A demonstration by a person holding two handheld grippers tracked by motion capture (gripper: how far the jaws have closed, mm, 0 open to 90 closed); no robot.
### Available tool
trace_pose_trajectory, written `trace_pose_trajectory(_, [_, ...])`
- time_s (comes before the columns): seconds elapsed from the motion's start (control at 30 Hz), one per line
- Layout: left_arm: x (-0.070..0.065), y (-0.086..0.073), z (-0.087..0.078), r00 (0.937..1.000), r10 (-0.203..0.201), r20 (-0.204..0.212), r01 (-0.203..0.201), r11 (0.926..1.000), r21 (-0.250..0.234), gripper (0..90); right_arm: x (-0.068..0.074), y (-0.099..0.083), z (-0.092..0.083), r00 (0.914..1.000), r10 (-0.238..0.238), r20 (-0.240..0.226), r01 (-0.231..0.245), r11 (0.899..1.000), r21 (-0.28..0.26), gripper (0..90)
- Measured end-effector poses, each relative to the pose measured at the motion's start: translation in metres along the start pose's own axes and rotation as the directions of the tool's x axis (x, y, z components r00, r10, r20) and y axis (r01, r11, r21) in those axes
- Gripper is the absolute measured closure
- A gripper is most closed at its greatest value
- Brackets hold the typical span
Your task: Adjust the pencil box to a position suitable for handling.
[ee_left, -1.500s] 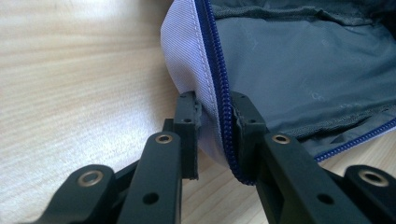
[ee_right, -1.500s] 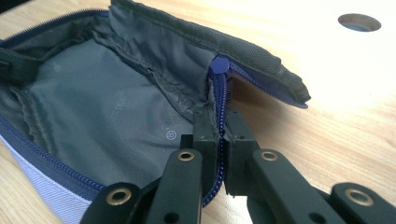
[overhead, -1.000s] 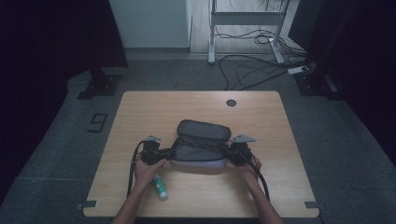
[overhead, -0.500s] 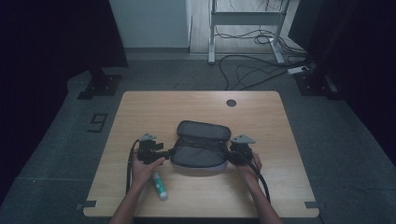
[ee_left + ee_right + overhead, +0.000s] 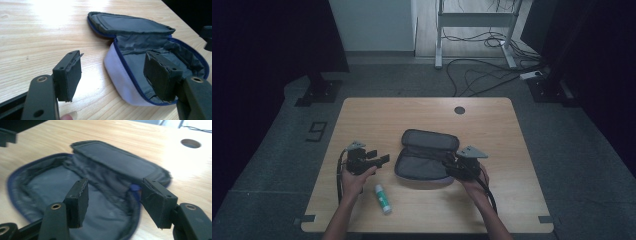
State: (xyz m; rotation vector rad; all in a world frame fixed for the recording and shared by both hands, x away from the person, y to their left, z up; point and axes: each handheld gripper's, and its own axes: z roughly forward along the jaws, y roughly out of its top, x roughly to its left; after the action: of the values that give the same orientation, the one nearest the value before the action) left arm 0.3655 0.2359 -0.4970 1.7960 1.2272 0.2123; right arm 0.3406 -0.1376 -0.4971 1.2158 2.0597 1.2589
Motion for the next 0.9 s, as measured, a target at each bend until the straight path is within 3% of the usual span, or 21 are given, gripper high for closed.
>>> trace_pose_trajectory(0.27, [0.010, -0.002, -0.006, 0.9998, -0.020, -0.008, 0.020, 0.9997, 0.015, 30.7, 0.024, -0.006, -0.001, 0.9957, -0.018, -0.091, 0.019, 1.000, 0.013, 37.8])
trace_pose_trajectory(0.53, [0.014, -0.002, -0.007, 0.9998, -0.017, -0.006, 0.017, 0.9994, 0.030, 30.6, 0.048, -0.003, -0.002, 0.9887, -0.063, -0.136, 0.063, 0.998, -0.001, 38.5])
trace_pose_trajectory(0.9, [0.017, -0.003, -0.006, 0.9997, -0.025, -0.001, 0.025, 0.9987, 0.044, 30.8, 0.085, -0.003, 0.013, 0.9651, -0.112, -0.237, 0.118, 0.993, 0.013, 38.3])
